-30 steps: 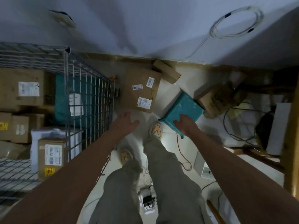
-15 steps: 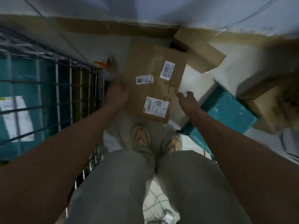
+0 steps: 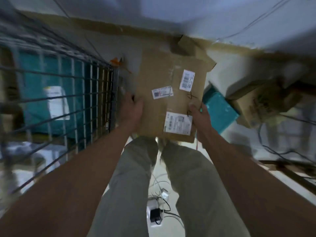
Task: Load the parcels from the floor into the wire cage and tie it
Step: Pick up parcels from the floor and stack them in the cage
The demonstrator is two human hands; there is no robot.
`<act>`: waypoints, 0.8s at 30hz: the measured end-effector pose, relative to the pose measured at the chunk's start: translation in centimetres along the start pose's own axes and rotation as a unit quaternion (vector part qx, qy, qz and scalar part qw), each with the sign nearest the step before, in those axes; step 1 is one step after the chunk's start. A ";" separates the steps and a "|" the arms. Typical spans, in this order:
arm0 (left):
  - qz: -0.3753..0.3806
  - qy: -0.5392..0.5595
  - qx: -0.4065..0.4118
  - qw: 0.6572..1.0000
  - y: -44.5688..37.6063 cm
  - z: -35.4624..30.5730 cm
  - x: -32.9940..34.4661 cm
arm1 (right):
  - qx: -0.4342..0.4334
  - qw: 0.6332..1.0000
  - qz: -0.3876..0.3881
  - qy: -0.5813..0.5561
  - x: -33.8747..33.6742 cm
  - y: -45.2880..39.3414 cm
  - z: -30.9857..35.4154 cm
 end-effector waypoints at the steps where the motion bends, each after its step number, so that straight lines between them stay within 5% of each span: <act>1: -0.001 0.012 -0.011 1.000 2.9 -1.4 -1.7 | -0.007 1.000 -0.005 0.013 -3.0 3.0 1.7; 6: 0.053 0.203 -0.129 0.969 13.4 -7.6 -7.7 | -0.063 0.997 0.033 0.023 -16.8 16.6 10.6; 13: 0.049 0.320 -0.021 0.946 28.7 -18.7 -17.6 | -0.227 0.966 0.120 -0.008 -23.6 33.2 17.6; 16: 0.054 0.354 0.022 0.933 34.1 -20.2 -23.3 | -0.270 0.945 0.185 0.001 -23.9 39.0 18.6; 24: -0.169 0.333 0.073 0.925 50.6 -8.8 -43.8 | -0.355 0.846 0.380 0.116 -13.5 55.7 16.8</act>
Point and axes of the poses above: each hand's wrist, its own y-axis away from the middle knuckle, its own x-axis out of the palm, z = x × y, the point moved 6 cm from there along -y, towards the middle knuckle, and after that the axes turned 7 degrees about -z, right-handed, at the moved point
